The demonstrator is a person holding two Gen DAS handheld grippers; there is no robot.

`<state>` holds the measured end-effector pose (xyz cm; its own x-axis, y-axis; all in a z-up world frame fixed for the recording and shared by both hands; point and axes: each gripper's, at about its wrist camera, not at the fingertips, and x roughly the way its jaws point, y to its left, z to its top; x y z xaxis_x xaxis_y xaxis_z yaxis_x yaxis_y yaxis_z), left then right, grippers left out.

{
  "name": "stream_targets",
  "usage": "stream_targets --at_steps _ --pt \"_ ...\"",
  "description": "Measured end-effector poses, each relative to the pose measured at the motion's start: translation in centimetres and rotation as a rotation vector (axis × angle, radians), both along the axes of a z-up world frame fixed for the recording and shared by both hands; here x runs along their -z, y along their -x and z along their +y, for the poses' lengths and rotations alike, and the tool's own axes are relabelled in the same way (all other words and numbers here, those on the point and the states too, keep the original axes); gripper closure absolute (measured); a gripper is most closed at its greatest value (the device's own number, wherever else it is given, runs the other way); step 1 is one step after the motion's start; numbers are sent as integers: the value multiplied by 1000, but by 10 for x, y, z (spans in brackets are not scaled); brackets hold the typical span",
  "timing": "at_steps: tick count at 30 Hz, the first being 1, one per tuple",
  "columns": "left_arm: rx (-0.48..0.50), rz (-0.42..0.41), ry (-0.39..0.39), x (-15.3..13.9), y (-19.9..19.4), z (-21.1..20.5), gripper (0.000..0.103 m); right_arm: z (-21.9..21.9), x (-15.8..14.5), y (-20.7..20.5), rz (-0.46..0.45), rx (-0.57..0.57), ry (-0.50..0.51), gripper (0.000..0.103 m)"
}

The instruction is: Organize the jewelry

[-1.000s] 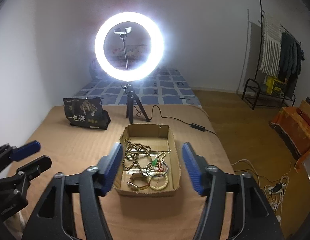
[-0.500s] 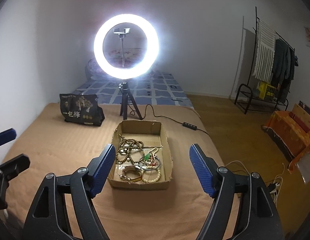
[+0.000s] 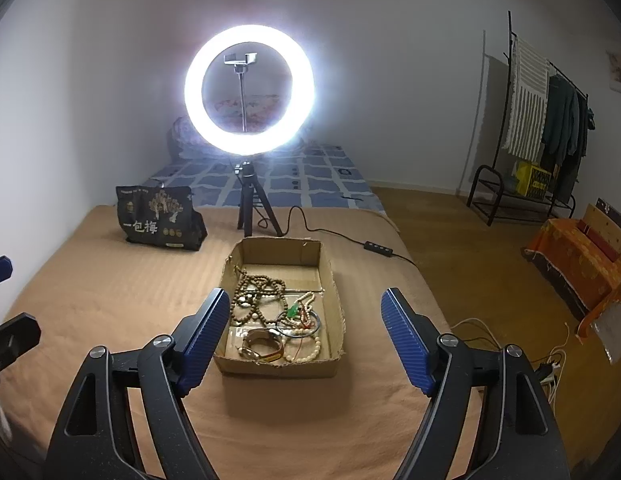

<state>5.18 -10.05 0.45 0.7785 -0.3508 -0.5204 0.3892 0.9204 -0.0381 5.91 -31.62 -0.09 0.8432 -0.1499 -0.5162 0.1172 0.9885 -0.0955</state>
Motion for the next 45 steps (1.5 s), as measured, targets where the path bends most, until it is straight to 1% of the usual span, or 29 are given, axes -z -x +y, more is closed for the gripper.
stream_targets --at_steps 9,45 --pt "6 -8 2 -2 3 -1 1 -4 1 0 -4 7 -18 25" --pt "5 -13 1 -2 4 -3 1 1 3 1 15 -4 -12 24"
